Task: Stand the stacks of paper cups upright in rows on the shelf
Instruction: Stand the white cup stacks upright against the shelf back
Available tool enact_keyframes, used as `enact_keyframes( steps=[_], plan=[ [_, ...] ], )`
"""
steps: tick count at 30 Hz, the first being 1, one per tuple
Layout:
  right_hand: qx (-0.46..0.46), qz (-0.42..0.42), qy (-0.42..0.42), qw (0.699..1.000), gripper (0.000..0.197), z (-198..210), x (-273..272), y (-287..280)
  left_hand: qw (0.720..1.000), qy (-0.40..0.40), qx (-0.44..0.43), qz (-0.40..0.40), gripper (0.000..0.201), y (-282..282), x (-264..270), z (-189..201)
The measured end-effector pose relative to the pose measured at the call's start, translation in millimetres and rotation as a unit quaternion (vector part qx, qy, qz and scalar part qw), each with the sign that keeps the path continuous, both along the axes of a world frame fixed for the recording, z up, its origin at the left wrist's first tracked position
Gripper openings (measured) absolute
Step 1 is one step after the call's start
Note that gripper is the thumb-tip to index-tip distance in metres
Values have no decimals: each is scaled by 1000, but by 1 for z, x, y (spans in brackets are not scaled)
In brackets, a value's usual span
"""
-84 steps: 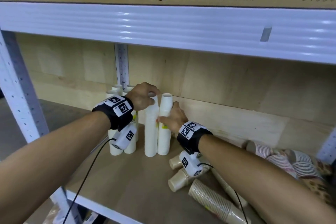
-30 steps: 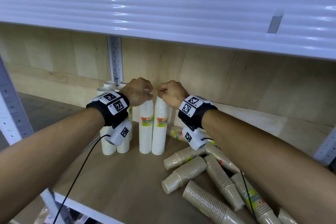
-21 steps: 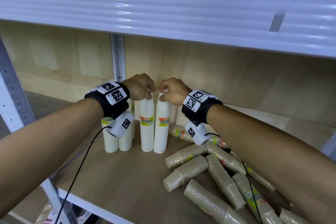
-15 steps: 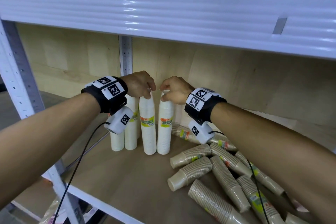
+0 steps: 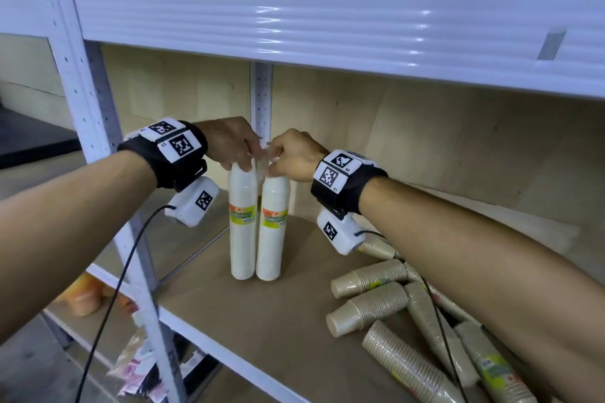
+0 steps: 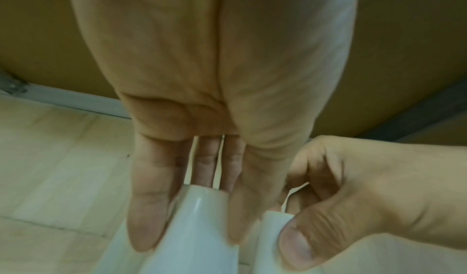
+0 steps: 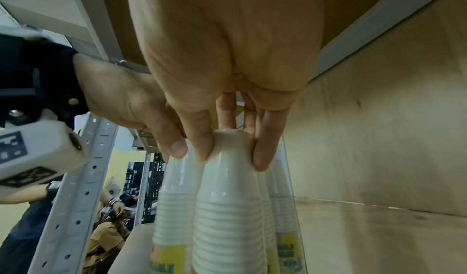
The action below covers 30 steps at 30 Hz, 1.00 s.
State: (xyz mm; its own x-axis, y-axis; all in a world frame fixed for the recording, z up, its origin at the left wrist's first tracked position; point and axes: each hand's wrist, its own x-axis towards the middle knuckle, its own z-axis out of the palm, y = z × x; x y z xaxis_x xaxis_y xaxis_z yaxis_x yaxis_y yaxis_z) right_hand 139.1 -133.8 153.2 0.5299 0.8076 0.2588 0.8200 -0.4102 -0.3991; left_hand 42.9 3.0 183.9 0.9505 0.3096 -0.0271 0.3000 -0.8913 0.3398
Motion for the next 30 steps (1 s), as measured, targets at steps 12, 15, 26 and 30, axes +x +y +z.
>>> enact_keyframes(
  steps=[12,15,26,30],
  plan=[
    [35,-1,7,999,28,-15,-21,27,999,-29,-13,22,29,23,-24,-18],
    [42,2,3,999,31,-17,-22,29,999,-42,-15,20,31,26,-25,-20],
    [57,-6,-6,998,49,-15,-12,13,990,-137,-19,7,22,13,-19,1],
    [28,-38,-20,999,46,-11,2,-12,984,-172,-30,-28,23,-9,-8,13]
  ],
)
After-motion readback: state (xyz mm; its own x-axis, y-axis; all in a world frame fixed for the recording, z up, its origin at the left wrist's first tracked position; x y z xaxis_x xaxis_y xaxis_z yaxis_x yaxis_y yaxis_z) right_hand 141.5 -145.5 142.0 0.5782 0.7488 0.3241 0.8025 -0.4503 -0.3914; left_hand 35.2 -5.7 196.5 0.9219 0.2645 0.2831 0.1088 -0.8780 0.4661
